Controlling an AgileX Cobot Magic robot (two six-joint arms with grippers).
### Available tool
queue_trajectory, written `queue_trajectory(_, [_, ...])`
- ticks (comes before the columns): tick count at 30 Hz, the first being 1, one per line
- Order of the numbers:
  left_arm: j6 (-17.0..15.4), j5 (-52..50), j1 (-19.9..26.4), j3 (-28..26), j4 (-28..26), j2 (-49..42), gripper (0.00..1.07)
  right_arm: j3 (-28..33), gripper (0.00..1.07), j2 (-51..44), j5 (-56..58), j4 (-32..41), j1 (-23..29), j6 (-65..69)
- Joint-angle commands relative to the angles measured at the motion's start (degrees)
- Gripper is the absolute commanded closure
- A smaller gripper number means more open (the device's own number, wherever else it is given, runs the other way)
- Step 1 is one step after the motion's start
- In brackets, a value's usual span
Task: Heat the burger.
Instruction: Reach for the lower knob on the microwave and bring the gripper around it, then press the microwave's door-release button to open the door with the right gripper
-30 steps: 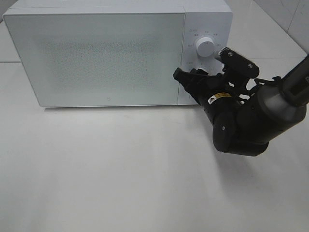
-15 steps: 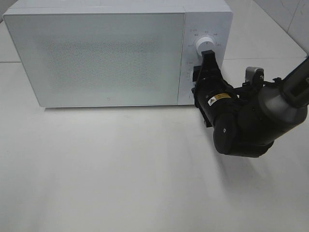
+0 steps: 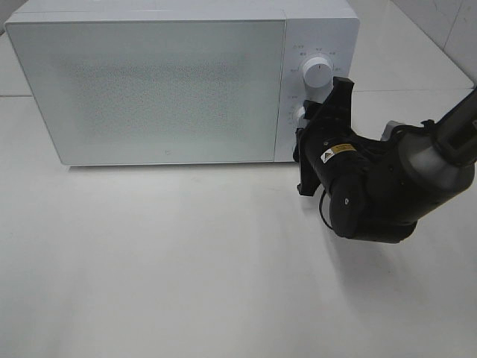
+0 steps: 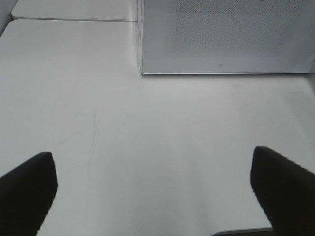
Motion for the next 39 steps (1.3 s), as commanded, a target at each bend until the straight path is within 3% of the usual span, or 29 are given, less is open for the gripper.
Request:
queue_trajectory(1, [-0.3, -0.7, 0.1, 0.2, -0.6, -1.0, 0.06, -2.6, 1.07, -0.9, -4.7, -8.7, -0.4, 0.2])
queue_trajectory(8, [-0.3, -0.7, 0.1, 0.2, -0.6, -1.0, 0.06, -2.6, 1.05, -0.9, -4.8, -8.1, -0.4, -4.1])
queue_trajectory(20, [-0.3, -0.7, 0.1, 0.2, -0.6, -1.0, 0.06, -2.6, 0.94, -0.5, -7.8, -1.0, -0.4, -12.0])
queue_trajectory(22, [-0.3, -0.7, 0.1, 0.2, -0.6, -1.0, 0.06, -2.6, 0.79, -0.5, -7.7, 1.1, -0.4, -12.1])
queue_trajectory(25, [-0.3, -0.7, 0.1, 0.2, -0.6, -1.0, 0.06, -2.6, 0.74, -0.5, -7.7, 1.5, -0.4, -12.1])
queue_trajectory(26, [-0.3, -0.7, 0.1, 0.2, -0.6, -1.0, 0.06, -2.6, 0.63, -0.5, -7.7, 2.4, -0.4, -12.1])
queue_trajectory(28, [-0.3, -0.7, 0.1, 0.2, -0.6, -1.0, 0.06, -2.6, 0.59, -0.5, -7.7, 3.0, -0.4, -12.1])
queue_trajectory(30, [-0.3, -0.7, 0.1, 0.2, -0.6, -1.0, 0.06, -2.6, 0.43, -0.5, -7.2, 3.4, -0.4, -12.5])
queue_trajectory(33, [-0.3, -0.7, 0.1, 0.2, -0.6, -1.0, 0.06, -2.1, 0.39, -1.0, -5.7, 2.7, -0.4, -14.0])
queue_trajectory(35, [-0.3, -0.7, 0.1, 0.2, -0.6, -1.0, 0.06, -0.3, 0.30, -1.8, -4.4, 1.5, -0.4, -14.7])
queue_trajectory(39, [-0.3, -0.7, 0.1, 0.2, -0.6, -1.0, 0.06, 2.0, 0.31, -2.7, -4.3, -1.5, -0.4, -14.9])
